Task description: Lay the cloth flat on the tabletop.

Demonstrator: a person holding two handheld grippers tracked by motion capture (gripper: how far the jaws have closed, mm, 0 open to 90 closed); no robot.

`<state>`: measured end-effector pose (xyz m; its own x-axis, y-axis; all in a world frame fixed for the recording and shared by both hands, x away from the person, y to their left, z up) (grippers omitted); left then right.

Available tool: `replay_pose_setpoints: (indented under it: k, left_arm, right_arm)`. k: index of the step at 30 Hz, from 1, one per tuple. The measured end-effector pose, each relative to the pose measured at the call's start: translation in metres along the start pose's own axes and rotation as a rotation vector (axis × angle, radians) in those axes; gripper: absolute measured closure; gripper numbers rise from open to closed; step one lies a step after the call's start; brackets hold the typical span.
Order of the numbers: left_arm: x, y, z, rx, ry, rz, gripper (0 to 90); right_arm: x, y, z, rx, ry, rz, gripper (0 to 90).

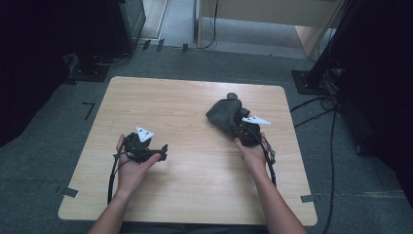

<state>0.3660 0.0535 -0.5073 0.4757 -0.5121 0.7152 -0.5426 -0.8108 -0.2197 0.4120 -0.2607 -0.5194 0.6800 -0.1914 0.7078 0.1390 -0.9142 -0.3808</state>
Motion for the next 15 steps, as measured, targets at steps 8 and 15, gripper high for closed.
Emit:
replay_pose_setpoints:
  k: [8,15]
  left_arm:
    - [0.024,0.02,0.003,-0.04,0.039,0.047,1.6]
    - [0.027,0.03,0.005,-0.076,0.058,0.048,5.2]
  right_arm:
    - [-0.03,-0.049,-0.03,0.216,-0.066,-0.095,76.4]
    - [-0.011,-0.032,-0.055,0.222,0.051,-0.002,56.6]
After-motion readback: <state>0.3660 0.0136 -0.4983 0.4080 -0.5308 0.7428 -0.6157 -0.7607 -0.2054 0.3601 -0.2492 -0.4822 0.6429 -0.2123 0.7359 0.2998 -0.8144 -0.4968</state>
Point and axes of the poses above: each handheld gripper's, and its own axes: z roughly forward along the jaws, x roughly out of its top, y roughly to its right, the point moved 6 cm from there along z, roughly forward along the jaws, and after that the axes turned 14 degrees about z, right-handed, at the moved point
